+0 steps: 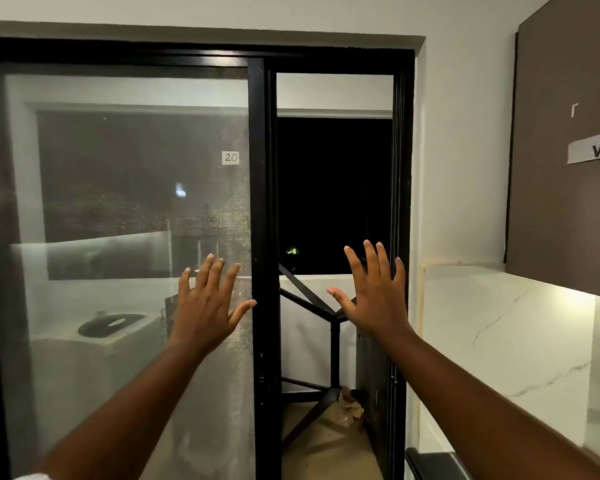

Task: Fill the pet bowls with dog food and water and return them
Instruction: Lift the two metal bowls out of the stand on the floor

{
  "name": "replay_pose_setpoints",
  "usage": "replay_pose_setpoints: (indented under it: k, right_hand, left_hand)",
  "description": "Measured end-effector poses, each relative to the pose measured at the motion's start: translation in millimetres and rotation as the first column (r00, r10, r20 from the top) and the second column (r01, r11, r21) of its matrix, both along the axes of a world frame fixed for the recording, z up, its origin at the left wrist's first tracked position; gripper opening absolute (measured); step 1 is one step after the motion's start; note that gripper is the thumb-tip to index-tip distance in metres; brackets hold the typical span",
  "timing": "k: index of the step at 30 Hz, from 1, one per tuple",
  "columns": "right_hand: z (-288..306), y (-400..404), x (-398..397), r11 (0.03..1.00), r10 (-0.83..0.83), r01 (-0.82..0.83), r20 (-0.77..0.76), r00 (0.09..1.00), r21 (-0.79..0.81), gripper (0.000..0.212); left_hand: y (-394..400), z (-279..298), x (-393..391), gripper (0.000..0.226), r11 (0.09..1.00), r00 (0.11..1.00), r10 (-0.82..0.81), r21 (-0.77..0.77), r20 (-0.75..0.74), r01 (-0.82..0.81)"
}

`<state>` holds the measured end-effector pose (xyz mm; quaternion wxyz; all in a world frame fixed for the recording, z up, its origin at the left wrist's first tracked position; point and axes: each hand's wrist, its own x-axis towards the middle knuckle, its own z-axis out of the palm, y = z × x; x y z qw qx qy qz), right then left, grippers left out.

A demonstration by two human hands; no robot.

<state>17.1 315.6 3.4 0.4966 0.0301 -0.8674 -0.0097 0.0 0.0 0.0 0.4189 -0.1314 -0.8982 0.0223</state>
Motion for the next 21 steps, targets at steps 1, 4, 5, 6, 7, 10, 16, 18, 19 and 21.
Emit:
replay_pose_setpoints:
  k: [1, 4, 5, 6, 7, 10, 16, 18, 19, 21]
  right_hand:
    - [-5.0, -2.8, 0.4, 0.999, 0.001, 0.0, 0.04, 0.999, -0.034, 0.083]
    - [-27.1, -10.3, -0.3, 0.996, 0.0, 0.006, 0.066, 0.998, -0.083, 0.084]
    - [-40.2, -12.1, -1.7, 0.995, 0.001, 0.006, 0.079, 0.997, -0.096, 0.084]
    - [-53.4, -14.0, -1.9, 0.995, -0.005, 0.015, 0.099, 0.995, -0.1, 0.083]
    - [-67.6, -14.9, -1.8, 0.995, -0.014, 0.025, 0.118, 0.993, -0.096, 0.082]
    - [-117.7, -22.9, 2.2, 0.994, -0.027, 0.049, 0.218, 0.976, -0.1, 0.079]
    - [-233.1, -41.4, 29.6, 0.983, -0.03, 0.104, 0.43, 0.903, -0.148, 0.069]
    - [-272.7, -45.6, 44.9, 0.98, -0.038, 0.136, 0.53, 0.847, -0.148, 0.065]
    - [-282.9, -45.6, 49.3, 0.975, -0.025, 0.146, 0.568, 0.822, -0.167, 0.062]
    - [-315.0, -47.4, 63.9, 0.956, 0.026, 0.177, 0.666, 0.745, -0.235, 0.056]
  left_hand:
    - [-2.2, -3.8, -0.9, 0.083, 1.0, 1.0, 0.004, 0.015, 0.018, -0.005]
    - [-10.8, -17.5, -3.0, 0.084, 1.0, 1.0, 0.016, 0.004, 0.014, -0.016]
    - [-12.6, -27.0, -4.1, 0.084, 1.0, 1.0, 0.0, 0.003, 0.011, 0.0]
    - [-13.6, -37.0, -3.2, 0.084, 1.0, 1.0, -0.007, 0.004, 0.026, 0.007]
    - [-15.4, -48.8, -3.0, 0.084, 1.0, 0.999, -0.011, 0.005, 0.043, 0.011]
    - [-20.2, -96.5, -3.9, 0.083, 0.999, 0.991, -0.018, 0.032, 0.131, 0.014]
    - [-36.3, -209.7, 5.2, 0.076, 0.997, 0.954, -0.028, 0.078, 0.297, 0.005]
    - [-43.5, -243.9, 13.8, 0.079, 0.995, 0.908, -0.013, 0.094, 0.418, -0.03]
    - [-44.1, -254.0, 14.7, 0.079, 0.99, 0.874, -0.02, 0.13, 0.485, -0.049]
    - [-44.3, -289.6, 23.7, 0.079, 0.97, 0.743, -0.072, 0.22, 0.665, -0.103]
